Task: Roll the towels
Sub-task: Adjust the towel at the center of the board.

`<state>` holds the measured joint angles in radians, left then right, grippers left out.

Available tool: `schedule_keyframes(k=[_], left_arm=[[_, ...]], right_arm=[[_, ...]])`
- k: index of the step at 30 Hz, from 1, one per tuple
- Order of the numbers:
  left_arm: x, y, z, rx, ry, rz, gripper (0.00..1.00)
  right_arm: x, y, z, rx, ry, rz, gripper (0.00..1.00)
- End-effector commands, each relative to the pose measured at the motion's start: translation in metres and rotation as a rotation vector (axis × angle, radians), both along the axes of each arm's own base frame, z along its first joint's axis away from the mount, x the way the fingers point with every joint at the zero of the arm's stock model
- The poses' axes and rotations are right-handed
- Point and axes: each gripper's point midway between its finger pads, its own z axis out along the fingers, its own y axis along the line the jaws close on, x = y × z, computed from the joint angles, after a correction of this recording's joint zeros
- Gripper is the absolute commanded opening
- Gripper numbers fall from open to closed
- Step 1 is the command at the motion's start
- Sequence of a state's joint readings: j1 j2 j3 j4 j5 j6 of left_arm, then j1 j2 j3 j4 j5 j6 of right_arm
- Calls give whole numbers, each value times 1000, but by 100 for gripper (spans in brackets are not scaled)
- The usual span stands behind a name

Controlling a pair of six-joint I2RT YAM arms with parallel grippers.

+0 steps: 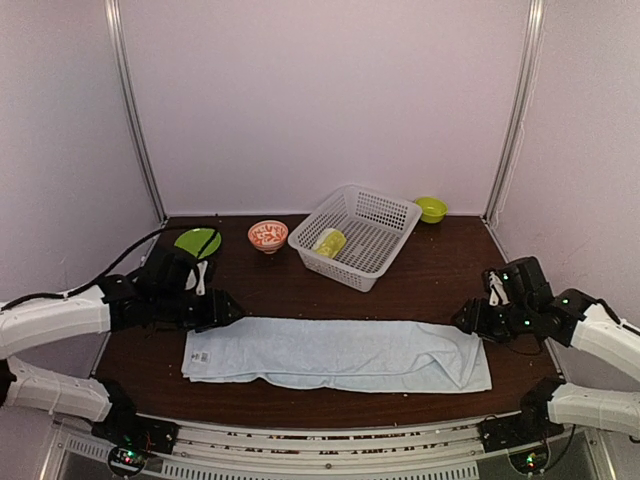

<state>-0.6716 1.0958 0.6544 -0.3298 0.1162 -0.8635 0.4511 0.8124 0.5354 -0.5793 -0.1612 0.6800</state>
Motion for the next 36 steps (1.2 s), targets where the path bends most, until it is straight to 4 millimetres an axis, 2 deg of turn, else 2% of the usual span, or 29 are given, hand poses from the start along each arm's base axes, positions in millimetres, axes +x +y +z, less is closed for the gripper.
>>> schedule_keyframes(k=[1, 3, 5, 8, 9, 12, 15, 17, 20, 26, 30, 36], left_arm=[[12, -42, -20, -18, 8, -100, 38], [9, -51, -42, -10, 53, -129, 29], [6, -50, -64, 19, 98, -134, 20], [3, -34, -94, 123, 144, -102, 4], [4, -27, -100, 160, 153, -82, 0], [2, 1, -119, 255, 193, -14, 0], [-1, 40, -138, 293, 259, 91, 0], [-11, 66, -149, 291, 309, 154, 0], [-14, 94, -146, 291, 311, 228, 0], [-1, 118, -111, 345, 227, 293, 0], [9, 118, -89, 369, 188, 276, 0], [14, 106, -65, 332, 146, 201, 0]], right_arm=[[15, 4, 1, -50, -22, -20, 61], [17, 9, -1, -57, -15, -11, 61], [17, 12, 1, -69, -15, 0, 62], [20, 14, 8, -94, -28, 7, 62], [20, 15, 9, -103, -28, 9, 62], [22, 14, 8, -130, -21, 10, 64], [25, 12, 4, -159, -4, 1, 68], [26, 11, 1, -175, 9, -5, 69], [30, 12, -1, -191, 16, -9, 70], [35, 21, -15, -184, 72, 1, 71], [29, 30, -26, -150, 105, 18, 68], [7, 45, -54, -205, 179, 119, 51]])
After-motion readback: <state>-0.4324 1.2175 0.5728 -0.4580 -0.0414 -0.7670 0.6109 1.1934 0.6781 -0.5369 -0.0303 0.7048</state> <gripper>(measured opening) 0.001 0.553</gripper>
